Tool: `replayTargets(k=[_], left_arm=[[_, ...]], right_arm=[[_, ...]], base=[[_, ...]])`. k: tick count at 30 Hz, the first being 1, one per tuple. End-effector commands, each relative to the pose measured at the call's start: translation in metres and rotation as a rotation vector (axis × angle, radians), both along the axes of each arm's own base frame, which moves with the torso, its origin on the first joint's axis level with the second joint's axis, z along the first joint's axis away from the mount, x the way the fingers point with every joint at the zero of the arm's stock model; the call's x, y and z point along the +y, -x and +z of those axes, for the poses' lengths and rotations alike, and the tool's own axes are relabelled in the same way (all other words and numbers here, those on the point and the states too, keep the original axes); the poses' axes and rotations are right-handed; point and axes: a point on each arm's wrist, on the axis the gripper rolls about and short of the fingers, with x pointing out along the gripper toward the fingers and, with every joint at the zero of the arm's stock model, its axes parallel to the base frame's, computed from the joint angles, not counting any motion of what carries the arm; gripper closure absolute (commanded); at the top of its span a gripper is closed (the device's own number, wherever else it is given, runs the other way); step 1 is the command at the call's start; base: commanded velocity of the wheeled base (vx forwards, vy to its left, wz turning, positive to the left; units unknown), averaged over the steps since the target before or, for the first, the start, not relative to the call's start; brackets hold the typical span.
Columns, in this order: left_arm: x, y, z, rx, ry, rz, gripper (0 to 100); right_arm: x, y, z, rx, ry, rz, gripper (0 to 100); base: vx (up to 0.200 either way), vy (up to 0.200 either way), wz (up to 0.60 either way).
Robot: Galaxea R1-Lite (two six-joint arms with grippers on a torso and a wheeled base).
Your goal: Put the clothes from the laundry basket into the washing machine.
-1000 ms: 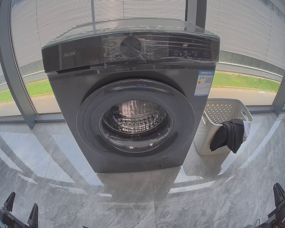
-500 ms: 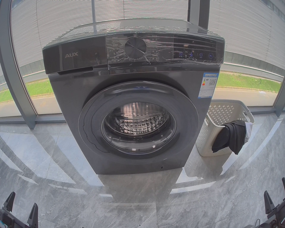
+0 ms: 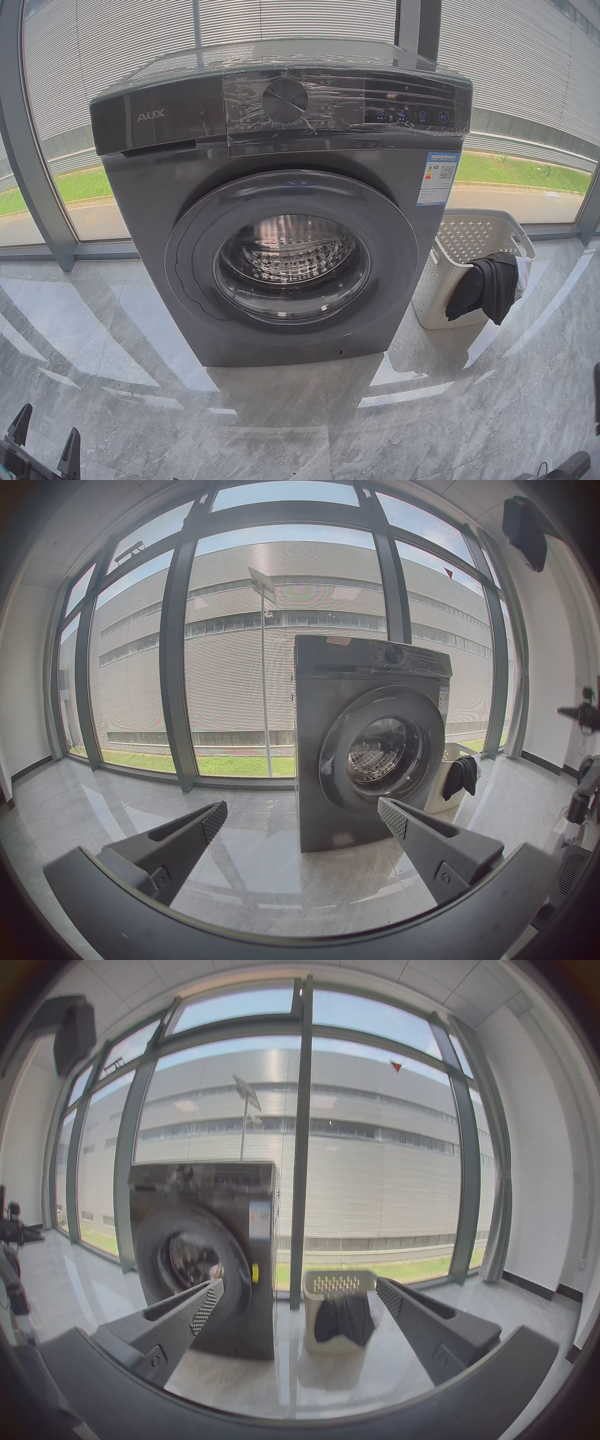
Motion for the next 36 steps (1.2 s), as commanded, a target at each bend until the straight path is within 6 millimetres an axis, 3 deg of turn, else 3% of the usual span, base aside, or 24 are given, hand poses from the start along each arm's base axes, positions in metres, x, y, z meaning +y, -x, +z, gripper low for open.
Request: replayTargets(k=[1,2,4,7,9,10,16,21,30,34,35,36], left_arm=[[0.000,0.000,-0.005,0.001,0.000,0.001,0],[0.000,0.000,-0.005,0.001,0.000,0.001,0],[0.000,0.000,-0.005,0.001,0.000,0.000,0],[0.000,0.000,-0.005,0.001,0.000,0.001,0],[0.000,0.000,-0.005,0.001,0.000,0.001,0],[0.000,0.000,-0.005,0.001,0.000,0.001,0],[0.000,0.000,-0.005,0.001,0.000,0.001,0],[0.000,0.000,-0.005,0.001,0.000,0.000,0],[0.000,0.000,-0.005,0.001,0.000,0.001,0],[0.000,0.000,-0.005,0.001,0.000,0.003,0],[0.000,0.000,-0.005,0.001,0.000,0.003,0],[0.000,0.000,-0.005,0.001,0.000,0.003,0]], right_arm=[[0.006,-0.085,0.218,-0.144,-0.014,0.170,0],[0.006,-0.086,0.217,-0.135,-0.011,0.172,0],[0.012,-0.118,0.189,0.035,0.087,0.273,0],[0.019,-0.158,0.168,0.172,0.104,0.375,0],[0.023,-0.169,0.165,0.200,0.107,0.407,0],[0.035,-0.192,0.155,0.257,0.119,0.466,0],[0.055,-0.250,0.132,0.292,0.124,0.504,0],[0.060,-0.271,0.119,0.306,0.120,0.497,0],[0.062,-0.280,0.107,0.350,0.117,0.508,0],[0.062,-0.282,0.099,0.381,0.116,0.509,0],[0.062,-0.283,0.096,0.392,0.116,0.510,100],[0.063,-0.284,0.094,0.398,0.115,0.511,100]], base=[[0.000,0.000,0.00],[0.000,0.000,0.00],[0.000,0.000,0.00],[0.000,0.000,0.00],[0.000,0.000,0.00],[0.000,0.000,0.00],[0.000,0.000,0.00],[0.120,0.000,0.00],[0.200,0.000,0.00],[0.000,0.000,0.00],[0.000,0.000,0.00],[0.000,0.000,0.00]])
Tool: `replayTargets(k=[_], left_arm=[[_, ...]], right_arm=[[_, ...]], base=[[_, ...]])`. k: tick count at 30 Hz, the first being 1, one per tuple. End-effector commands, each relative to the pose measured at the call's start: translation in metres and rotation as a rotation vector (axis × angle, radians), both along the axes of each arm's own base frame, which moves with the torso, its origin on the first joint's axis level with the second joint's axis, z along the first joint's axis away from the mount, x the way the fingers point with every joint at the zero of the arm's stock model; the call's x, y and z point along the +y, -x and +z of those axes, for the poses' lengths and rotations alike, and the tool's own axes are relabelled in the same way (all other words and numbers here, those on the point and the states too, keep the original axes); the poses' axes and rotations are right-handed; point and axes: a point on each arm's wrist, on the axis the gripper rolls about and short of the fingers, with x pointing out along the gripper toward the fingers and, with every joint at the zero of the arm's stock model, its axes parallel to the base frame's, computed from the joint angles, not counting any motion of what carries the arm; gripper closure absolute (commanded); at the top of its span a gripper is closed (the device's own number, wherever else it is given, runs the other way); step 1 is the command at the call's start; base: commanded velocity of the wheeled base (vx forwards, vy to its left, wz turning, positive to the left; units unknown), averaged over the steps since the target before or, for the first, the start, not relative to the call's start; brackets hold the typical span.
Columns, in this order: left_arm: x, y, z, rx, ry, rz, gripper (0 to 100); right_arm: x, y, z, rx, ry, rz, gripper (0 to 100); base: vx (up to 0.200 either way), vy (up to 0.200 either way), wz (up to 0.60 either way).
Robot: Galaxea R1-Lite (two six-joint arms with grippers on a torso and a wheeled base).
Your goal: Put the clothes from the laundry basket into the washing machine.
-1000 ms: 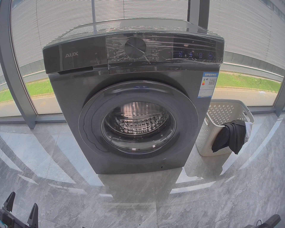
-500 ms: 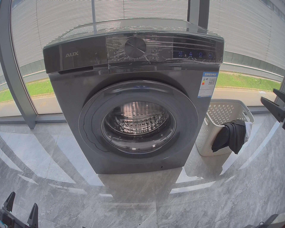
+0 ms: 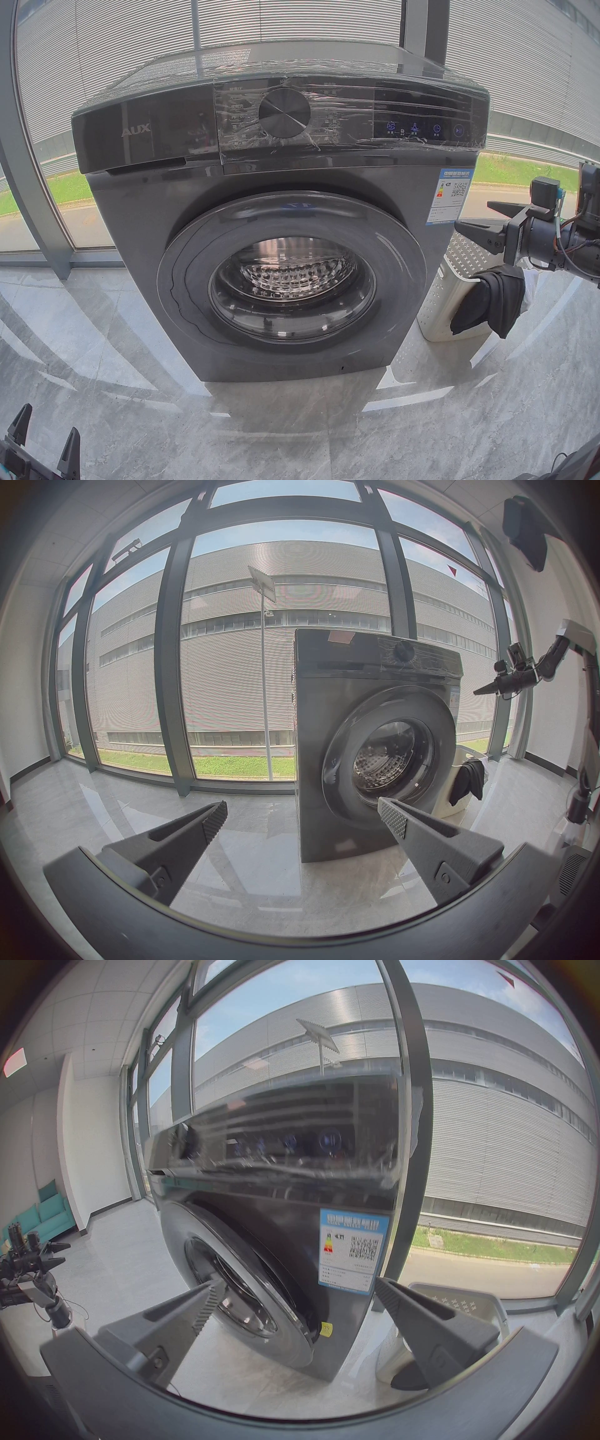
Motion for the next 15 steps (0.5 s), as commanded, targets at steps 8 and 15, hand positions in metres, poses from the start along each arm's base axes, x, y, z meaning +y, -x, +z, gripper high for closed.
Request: replayTargets(k=[8,15], left_arm=[[0.000,0.000,-0.005,0.001,0.000,0.001,0],[0.000,0.000,-0.005,0.001,0.002,0.001,0]], right_arm=[[0.009,-0.033,-0.024,0.054,0.013,0.007,100],[0.023,-0.051,-0.044,0.114,0.023,0.074,100]], base=[[0.000,0.000,0.00],[0.000,0.000,0.00]])
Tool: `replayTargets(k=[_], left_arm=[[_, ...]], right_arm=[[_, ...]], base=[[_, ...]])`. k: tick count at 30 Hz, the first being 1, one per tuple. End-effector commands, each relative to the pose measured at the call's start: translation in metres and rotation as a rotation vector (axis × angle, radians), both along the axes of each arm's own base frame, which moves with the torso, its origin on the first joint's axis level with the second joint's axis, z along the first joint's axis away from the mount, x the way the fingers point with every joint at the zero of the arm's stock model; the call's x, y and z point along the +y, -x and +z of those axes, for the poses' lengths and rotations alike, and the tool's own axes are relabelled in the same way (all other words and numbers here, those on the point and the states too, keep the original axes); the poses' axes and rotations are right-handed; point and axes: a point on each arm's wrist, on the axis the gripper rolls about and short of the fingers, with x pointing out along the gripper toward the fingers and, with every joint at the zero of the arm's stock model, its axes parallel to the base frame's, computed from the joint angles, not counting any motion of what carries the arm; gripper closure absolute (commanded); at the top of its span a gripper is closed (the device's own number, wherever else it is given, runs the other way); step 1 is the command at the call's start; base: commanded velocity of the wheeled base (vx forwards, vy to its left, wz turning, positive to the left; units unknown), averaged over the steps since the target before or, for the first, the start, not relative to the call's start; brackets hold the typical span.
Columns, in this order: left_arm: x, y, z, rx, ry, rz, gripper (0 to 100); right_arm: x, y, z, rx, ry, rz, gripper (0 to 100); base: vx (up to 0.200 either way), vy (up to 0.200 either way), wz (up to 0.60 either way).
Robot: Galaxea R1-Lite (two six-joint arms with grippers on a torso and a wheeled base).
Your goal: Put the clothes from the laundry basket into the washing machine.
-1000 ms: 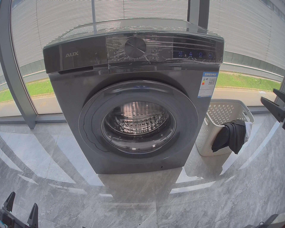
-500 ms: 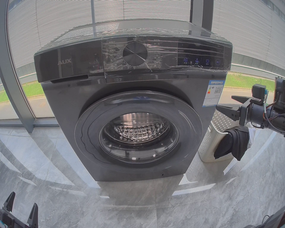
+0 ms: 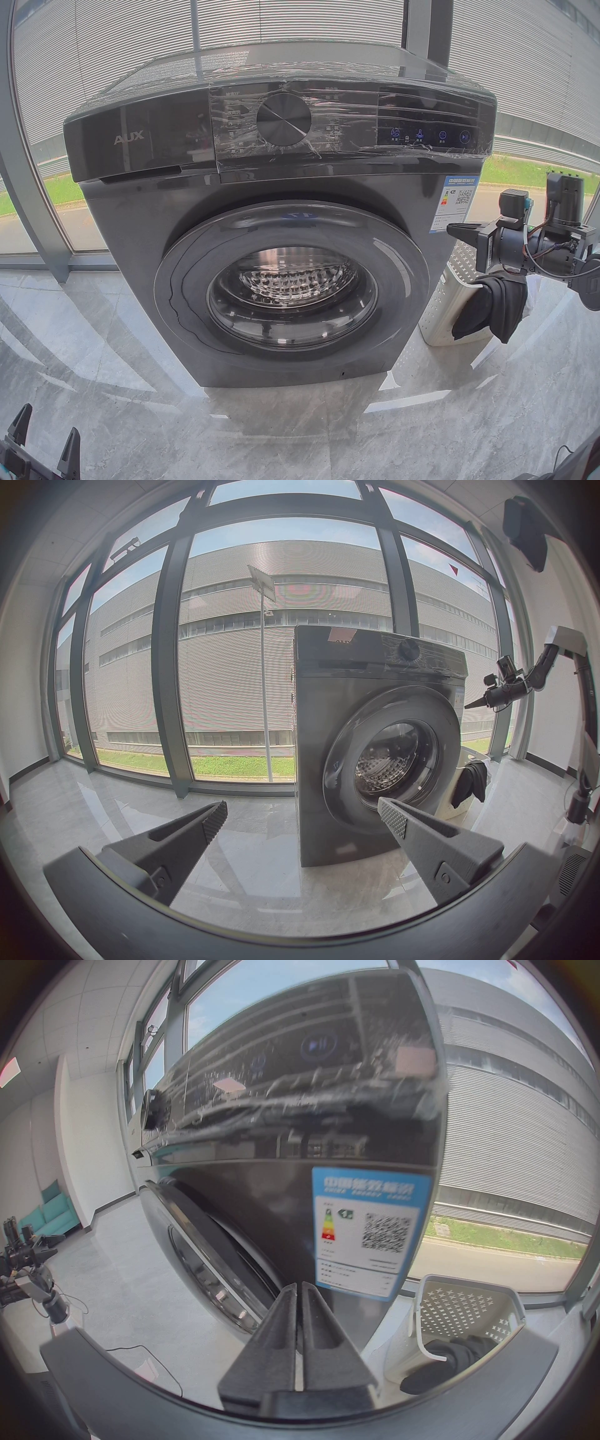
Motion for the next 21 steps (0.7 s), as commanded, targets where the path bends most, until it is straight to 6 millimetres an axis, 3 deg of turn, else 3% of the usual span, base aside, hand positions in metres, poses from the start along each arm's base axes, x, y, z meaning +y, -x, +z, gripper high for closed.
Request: replayTargets(k=[1,8,21], left_arm=[[0.000,0.000,-0.005,0.001,0.001,0.001,0],[0.000,0.000,-0.005,0.001,0.001,0.001,0],[0.000,0.000,-0.005,0.001,0.001,0.001,0]], right_arm=[[0.011,-0.015,-0.017,0.052,0.011,0.047,100],[0.028,-0.050,-0.032,0.055,0.015,0.064,100],[0.031,-0.048,-0.044,0.083,0.035,0.087,100]], base=[[0.000,0.000,0.00],[0.000,0.000,0.00],[0.000,0.000,0.00]])
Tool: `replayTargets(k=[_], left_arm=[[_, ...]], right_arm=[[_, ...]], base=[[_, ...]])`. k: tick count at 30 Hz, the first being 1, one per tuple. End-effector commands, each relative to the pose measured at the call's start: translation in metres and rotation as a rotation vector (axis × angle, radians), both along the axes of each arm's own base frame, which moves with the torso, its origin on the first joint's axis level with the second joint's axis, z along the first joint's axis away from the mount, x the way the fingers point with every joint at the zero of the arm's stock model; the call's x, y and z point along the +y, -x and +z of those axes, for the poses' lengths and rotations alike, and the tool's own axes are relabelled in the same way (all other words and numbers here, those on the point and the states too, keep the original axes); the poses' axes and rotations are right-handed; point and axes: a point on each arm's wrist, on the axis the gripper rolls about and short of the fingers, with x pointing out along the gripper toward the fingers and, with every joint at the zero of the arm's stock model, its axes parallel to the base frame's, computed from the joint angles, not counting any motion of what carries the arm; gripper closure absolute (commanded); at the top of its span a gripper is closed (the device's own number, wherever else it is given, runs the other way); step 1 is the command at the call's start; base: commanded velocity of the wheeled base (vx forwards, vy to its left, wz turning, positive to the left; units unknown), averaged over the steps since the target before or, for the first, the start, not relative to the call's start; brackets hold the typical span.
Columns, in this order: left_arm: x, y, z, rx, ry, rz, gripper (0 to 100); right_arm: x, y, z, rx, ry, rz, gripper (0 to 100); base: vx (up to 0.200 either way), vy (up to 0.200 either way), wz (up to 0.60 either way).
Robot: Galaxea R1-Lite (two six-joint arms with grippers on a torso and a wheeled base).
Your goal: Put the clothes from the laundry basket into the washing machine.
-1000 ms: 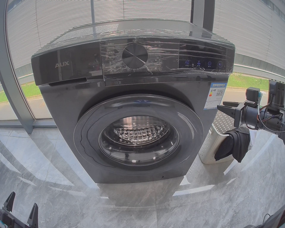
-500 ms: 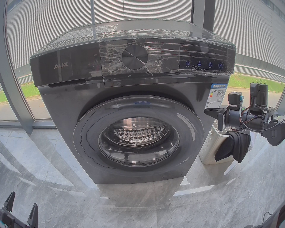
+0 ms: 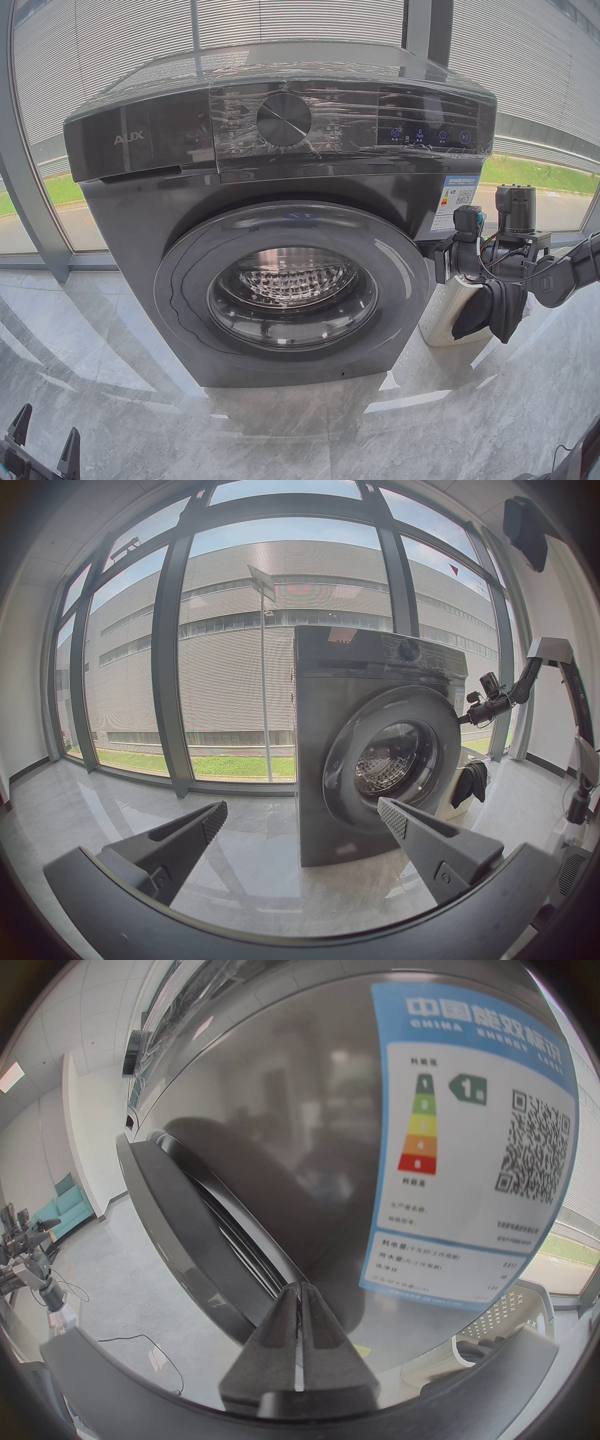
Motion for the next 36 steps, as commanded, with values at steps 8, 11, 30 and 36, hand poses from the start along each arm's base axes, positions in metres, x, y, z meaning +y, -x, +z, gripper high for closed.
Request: replayTargets(k=[8,11,30,36], left_arm=[[0.000,0.000,-0.005,0.000,0.000,0.001,0],[0.000,0.000,-0.005,0.001,0.000,0.001,0],[0.000,0.000,-0.005,0.001,-0.001,-0.001,0],[0.000,0.000,-0.005,0.001,-0.001,-0.001,0]], right_arm=[[0.000,0.006,-0.004,-0.006,0.030,0.049,100],[0.001,0.009,-0.004,-0.017,0.045,0.073,100],[0.037,0.052,-0.002,-0.013,0.048,0.251,100],[0.047,0.069,-0.007,0.005,0.055,0.307,100]], base=[[-0.200,0.000,0.00],[-0.067,0.000,0.00],[-0.095,0.000,0.00],[-0.100,0.000,0.00]])
